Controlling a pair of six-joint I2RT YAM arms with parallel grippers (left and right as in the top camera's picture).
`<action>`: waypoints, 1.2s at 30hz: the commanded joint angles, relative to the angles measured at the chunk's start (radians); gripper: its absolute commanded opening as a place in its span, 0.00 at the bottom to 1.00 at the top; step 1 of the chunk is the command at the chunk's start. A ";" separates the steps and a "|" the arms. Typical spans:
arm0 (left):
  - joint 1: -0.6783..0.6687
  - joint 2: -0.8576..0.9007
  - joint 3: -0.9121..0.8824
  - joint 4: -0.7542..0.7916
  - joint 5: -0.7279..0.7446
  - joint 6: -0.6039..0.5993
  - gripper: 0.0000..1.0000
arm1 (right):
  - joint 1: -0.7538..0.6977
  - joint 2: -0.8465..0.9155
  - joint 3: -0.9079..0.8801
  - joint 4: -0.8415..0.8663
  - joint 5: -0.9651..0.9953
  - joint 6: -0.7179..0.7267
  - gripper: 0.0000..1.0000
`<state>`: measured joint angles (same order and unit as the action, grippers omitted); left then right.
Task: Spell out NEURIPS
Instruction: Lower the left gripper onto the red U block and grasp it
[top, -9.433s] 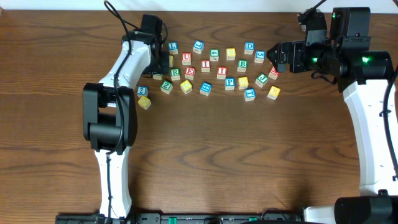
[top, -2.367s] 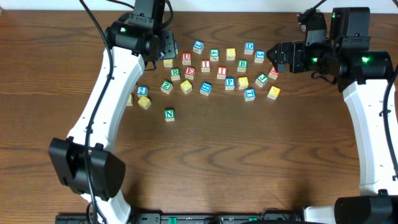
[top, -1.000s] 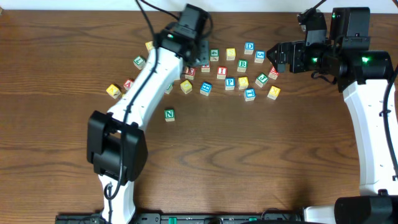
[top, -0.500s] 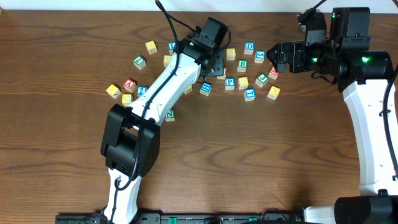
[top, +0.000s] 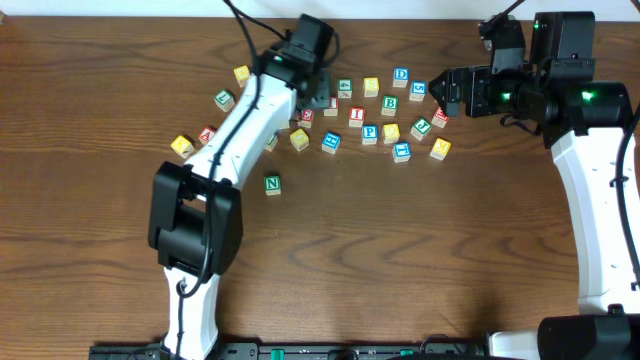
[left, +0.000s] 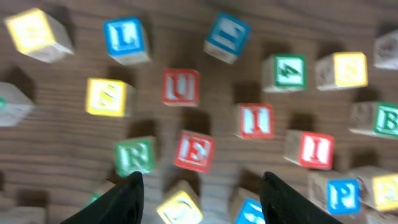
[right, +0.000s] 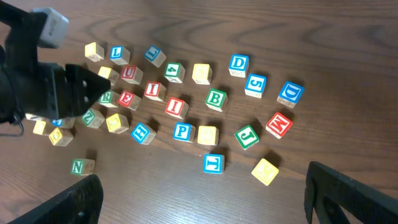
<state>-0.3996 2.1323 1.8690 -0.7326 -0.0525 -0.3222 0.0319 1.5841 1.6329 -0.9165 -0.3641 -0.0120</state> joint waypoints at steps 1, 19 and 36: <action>-0.002 0.018 0.011 0.018 -0.012 0.068 0.59 | -0.004 0.006 -0.005 -0.001 -0.008 -0.012 0.99; 0.038 0.139 0.012 0.231 -0.129 0.173 0.61 | -0.004 0.006 -0.005 -0.001 -0.008 -0.012 0.99; 0.050 0.227 0.012 0.334 -0.140 0.190 0.64 | -0.004 0.006 -0.005 -0.001 -0.008 -0.012 0.99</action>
<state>-0.3542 2.3417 1.8690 -0.3996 -0.1677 -0.1486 0.0319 1.5841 1.6329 -0.9169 -0.3641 -0.0120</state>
